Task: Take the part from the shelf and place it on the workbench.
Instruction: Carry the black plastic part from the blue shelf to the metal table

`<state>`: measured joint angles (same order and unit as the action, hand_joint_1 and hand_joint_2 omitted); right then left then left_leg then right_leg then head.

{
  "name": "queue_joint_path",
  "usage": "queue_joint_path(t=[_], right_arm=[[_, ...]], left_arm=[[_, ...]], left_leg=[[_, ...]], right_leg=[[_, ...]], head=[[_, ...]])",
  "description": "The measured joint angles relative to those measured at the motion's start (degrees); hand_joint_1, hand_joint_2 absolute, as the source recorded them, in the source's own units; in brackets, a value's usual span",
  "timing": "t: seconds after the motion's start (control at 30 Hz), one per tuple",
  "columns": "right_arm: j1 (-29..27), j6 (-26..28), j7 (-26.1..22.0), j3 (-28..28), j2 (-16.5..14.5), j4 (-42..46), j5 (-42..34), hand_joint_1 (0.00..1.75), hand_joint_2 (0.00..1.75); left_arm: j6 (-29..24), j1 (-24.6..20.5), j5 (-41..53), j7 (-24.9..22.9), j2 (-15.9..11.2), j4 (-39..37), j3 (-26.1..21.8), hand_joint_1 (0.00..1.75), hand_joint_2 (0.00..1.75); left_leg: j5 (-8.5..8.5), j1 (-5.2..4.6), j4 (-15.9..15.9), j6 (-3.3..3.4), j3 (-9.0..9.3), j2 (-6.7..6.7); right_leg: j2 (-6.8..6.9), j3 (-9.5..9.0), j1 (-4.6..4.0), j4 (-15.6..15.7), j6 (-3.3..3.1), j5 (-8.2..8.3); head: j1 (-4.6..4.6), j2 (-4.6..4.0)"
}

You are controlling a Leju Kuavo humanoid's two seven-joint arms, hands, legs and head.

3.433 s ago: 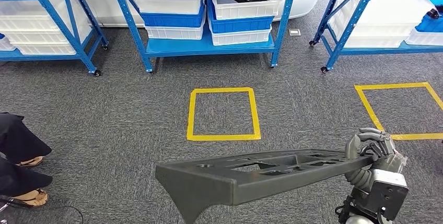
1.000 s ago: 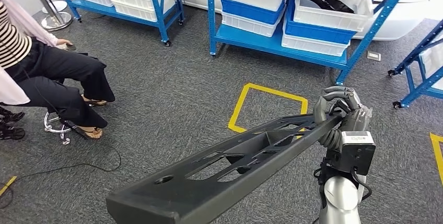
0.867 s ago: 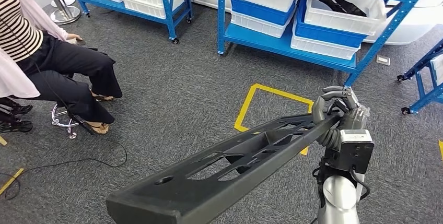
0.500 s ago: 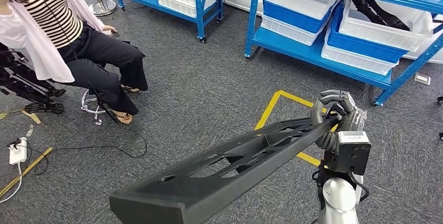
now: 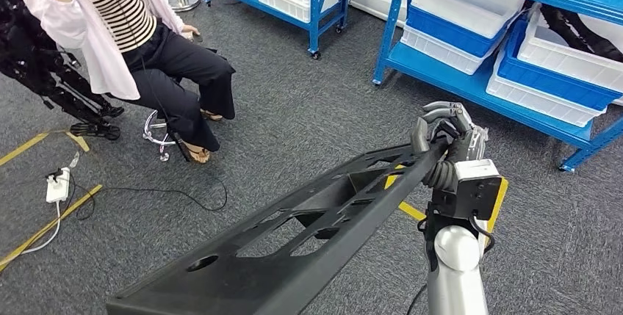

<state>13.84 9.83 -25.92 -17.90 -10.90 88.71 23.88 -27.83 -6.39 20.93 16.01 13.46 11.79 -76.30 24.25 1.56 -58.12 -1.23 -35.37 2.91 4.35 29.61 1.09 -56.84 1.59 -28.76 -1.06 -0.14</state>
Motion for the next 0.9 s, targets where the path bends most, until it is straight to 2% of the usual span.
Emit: queue_joint_path(t=[0.07,0.13,0.17,0.23,0.27,0.3,0.33,0.4,0.47,0.5,0.57,0.6,0.67,0.73,0.77,0.8,0.83,0.87,0.9], right_arm=[[1.1,-0.2,-0.1,-0.5,-0.4,-0.7,-0.2,1.75,1.75],[2.0,-0.2,-0.1,-0.9,-0.9,-1.3,-0.4,1.75,1.75],[2.3,-0.2,-0.1,-1.0,-1.0,-1.5,-0.5,1.75,1.75],[2.6,-0.2,0.0,-1.1,-1.0,-1.8,-0.6,1.75,1.75],[2.6,-0.2,0.0,-1.1,-1.0,-2.0,-0.6,1.75,1.75],[2.6,-0.2,0.1,-1.1,-1.0,-2.1,-0.7,1.75,1.75],[2.6,-0.2,0.2,-1.1,-1.0,-2.2,-0.7,1.75,1.75],[2.7,-0.2,0.4,-1.1,-0.9,-2.3,-0.6,1.75,1.75],[2.7,0.0,0.5,-1.1,-0.9,-2.3,-0.6,1.75,1.75],[2.8,0.2,0.6,-1.1,-0.9,-2.3,-0.6,1.75,1.75],[2.9,0.5,0.7,-1.1,-0.9,-2.3,-0.3,1.75,1.75],[3.0,0.7,0.9,-1.1,-0.9,-2.3,-0.1,1.75,1.75],[3.4,0.9,1.3,-1.1,-1.1,-2.3,0.3,1.75,1.75],[3.6,1.0,1.7,-1.1,-1.2,-2.3,0.4,1.75,1.75],[3.6,1.0,1.8,-1.1,-1.2,-2.3,0.5,1.75,1.75],[3.6,1.0,1.9,-1.1,-1.2,-2.3,0.5,1.75,1.75],[3.6,1.0,2.0,-1.1,-1.2,-2.3,0.6,1.75,1.75],[3.7,1.1,2.2,-1.1,-1.2,-2.3,0.9,1.75,1.75],[4.0,1.1,2.7,-1.2,-1.2,-2.3,1.1,1.75,1.75]], left_arm=[[-0.5,-0.1,-0.1,0.0,0.1,0.0,-0.3,0.0,1.75],[-0.5,0.0,-0.1,0.0,0.2,0.0,-0.7,0.0,1.75],[-0.4,0.0,-0.1,0.0,0.3,0.0,-0.8,0.0,1.75],[0.1,-0.1,-0.1,0.1,0.3,0.0,-0.8,0.0,1.75],[0.3,0.0,-0.1,0.2,0.3,0.0,-0.9,0.0,1.75],[0.6,0.0,-0.1,0.2,0.3,0.0,-0.9,0.0,1.75],[0.8,0.0,-0.1,0.2,0.3,0.0,-0.9,0.0,1.75],[1.4,0.0,-0.1,0.3,0.2,0.0,-0.9,0.0,1.75],[2.3,0.1,0.1,0.3,0.2,0.0,-0.9,0.0,1.75],[2.7,0.1,0.3,0.3,0.2,0.0,-0.9,0.0,1.75],[3.4,0.4,0.7,0.4,0.1,0.0,-0.9,0.0,1.75],[3.7,0.5,0.9,0.4,0.0,0.0,-0.9,0.0,1.75],[4.1,0.5,1.1,0.4,-0.3,0.0,-0.8,0.0,1.75],[4.4,0.4,1.2,0.4,-0.5,0.0,-0.8,0.0,1.75],[4.4,0.4,1.3,0.4,-0.6,0.0,-0.8,0.0,1.75],[4.5,0.4,1.3,0.4,-0.6,0.0,-0.8,0.0,1.75],[4.6,0.5,1.4,0.4,-0.7,0.0,-0.7,0.0,1.75],[4.8,0.5,1.6,0.4,-0.9,0.0,-0.7,0.0,1.75],[5.0,0.5,1.9,0.3,-1.0,0.0,-0.7,0.0,1.75]], left_leg=[[-0.03,-0.52,0.1,1.21,-0.12,-1.2],[-0.31,-0.69,0.4,2.25,0.02,-2.21],[-0.43,-0.63,0.6,2.72,0.12,-2.69],[-0.39,-0.78,0.6,3.3,0.09,-3.77],[-0.34,-0.92,0.6,3.45,0.09,-4.46],[-0.31,-1.08,0.6,3.52,0.12,-5.2],[-0.3,-1.23,0.5,3.55,0.18,-5.94],[-0.29,-1.45,0.5,3.55,0.35,-7.35],[-0.21,-1.72,0.4,3.35,0.37,-8.51],[-0.2,-1.77,0.4,3.17,0.28,-8.92],[-0.24,-1.7,0.5,2.66,0.06,-9.51],[-0.11,-1.64,0.2,2.4,-0.08,-9.11],[1.84,-1.6,-2.9,1.79,-1.58,-6.6],[5.45,-1.32,-10.1,1.15,-5.2,-4.06],[6.78,-1.07,-13.7,0.86,-7.15,-3.62],[7.13,-0.81,-15.8,0.59,-8.38,-3.37],[6.45,-0.54,-15.8,0.34,-8.56,-3.12],[4.86,-0.3,-13.5,0.14,-7.46,-2.74],[2.88,-0.11,-9.6,-0.03,-5.43,-1.87]], right_leg=[[0.75,-0.35,-0.03,0.2,0.91,-0.18],[-0.19,0.16,0.31,-1.3,1.37,-1.17],[-1.3,1.45,0.48,-3.9,1.28,-2.42],[-3.35,5.55,0.49,-11.8,0.87,-5.42],[-3.78,7.58,0.37,-15.2,0.86,-6.33],[-4.0,8.76,0.21,-16.7,1.0,-6.32],[-4.18,8.84,0.0,-15.9,1.23,-5.38],[-5.14,6.21,-0.27,-8.8,1.49,-1.61],[-6.56,3.6,-0.55,-2.3,0.83,1.27],[-6.93,3.07,-0.72,-1.0,0.33,1.79],[-6.46,2.75,-0.77,-0.6,-0.6,2.08],[-6.06,2.59,-0.6,-0.4,-0.95,2.24],[-5.14,2.18,-0.17,0.0,-1.79,2.45],[-4.09,2.02,-0.27,0.0,-2.31,2.32],[-3.53,2.0,-0.31,0.0,-2.38,2.25],[-2.95,1.98,-0.32,0.0,-2.43,2.19],[-2.37,1.94,-0.3,0.0,-2.4,2.11],[-1.85,1.85,-0.26,-0.1,-2.3,2.0],[-1.36,1.74,-0.23,-0.1,-2.11,1.83]], head=[[0.3,0.01],[0.36,0.01],[0.42,0.01],[0.54,0.0],[0.57,-0.01],[0.62,-0.01],[0.67,-0.01],[0.69,-0.01],[0.68,-0.01],[0.66,-0.01],[0.67,-0.01],[0.66,0.0],[0.52,0.01],[0.4,0.0],[0.41,-0.01],[0.41,0.0],[0.39,-0.01],[0.41,0.0],[0.4,0.0]])
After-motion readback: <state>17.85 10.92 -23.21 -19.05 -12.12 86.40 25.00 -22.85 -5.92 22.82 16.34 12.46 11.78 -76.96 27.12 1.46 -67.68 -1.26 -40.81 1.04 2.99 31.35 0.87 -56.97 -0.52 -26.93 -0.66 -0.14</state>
